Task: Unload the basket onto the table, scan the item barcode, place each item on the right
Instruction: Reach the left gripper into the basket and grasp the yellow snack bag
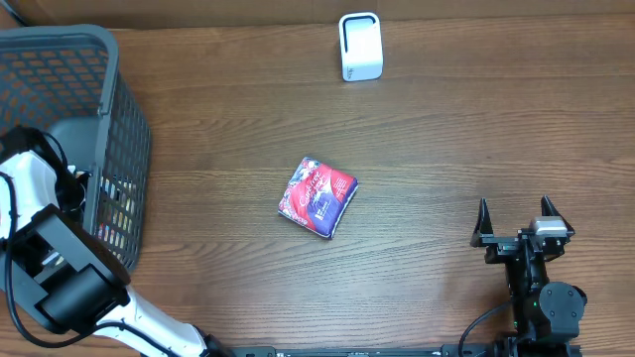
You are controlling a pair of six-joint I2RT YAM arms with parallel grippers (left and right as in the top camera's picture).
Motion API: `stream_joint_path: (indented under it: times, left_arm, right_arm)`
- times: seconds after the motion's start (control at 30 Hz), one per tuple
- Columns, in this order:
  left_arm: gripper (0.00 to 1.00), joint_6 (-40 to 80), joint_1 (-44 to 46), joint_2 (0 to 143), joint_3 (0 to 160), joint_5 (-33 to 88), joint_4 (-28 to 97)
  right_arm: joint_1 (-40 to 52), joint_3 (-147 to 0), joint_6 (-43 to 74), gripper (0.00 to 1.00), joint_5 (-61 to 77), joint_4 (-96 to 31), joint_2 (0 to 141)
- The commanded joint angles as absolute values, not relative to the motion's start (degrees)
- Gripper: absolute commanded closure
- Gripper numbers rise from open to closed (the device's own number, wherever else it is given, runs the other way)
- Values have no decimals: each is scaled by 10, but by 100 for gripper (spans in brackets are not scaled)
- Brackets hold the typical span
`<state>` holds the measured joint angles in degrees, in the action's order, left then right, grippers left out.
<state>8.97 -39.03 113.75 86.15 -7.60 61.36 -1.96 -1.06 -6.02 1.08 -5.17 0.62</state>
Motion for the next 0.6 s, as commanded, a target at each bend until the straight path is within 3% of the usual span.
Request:
stream_joint_path:
  times: [0.0, 0.1, 0.13, 0.17, 0.2, 0.33, 0.57]
  left_arm:
    - [96, 88, -383, 1164, 906, -14, 658]
    - [96, 88, -383, 1164, 947, -15, 684]
    - [83, 89, -383, 1164, 954, -13, 684]
    - [46, 93, -383, 1164, 958, -4, 684]
    - [0, 92, -383, 1164, 958, 10, 680]
    - [0, 92, -381, 1165, 947, 82, 643]
    - [0, 92, -378, 1165, 884, 84, 567]
  right_arm:
    - [-22, -5, -58, 0, 10, -48, 2]
    - [-22, -5, -58, 0, 10, -48, 2]
    - [-22, -5, -58, 0, 10, -48, 2]
    - [-22, -5, -58, 0, 10, -48, 2]
    - [-22, -5, -58, 0, 10, -48, 2]
    - [-22, -5, -58, 0, 10, -48, 2]
    - [-22, -5, -58, 0, 10, -48, 2]
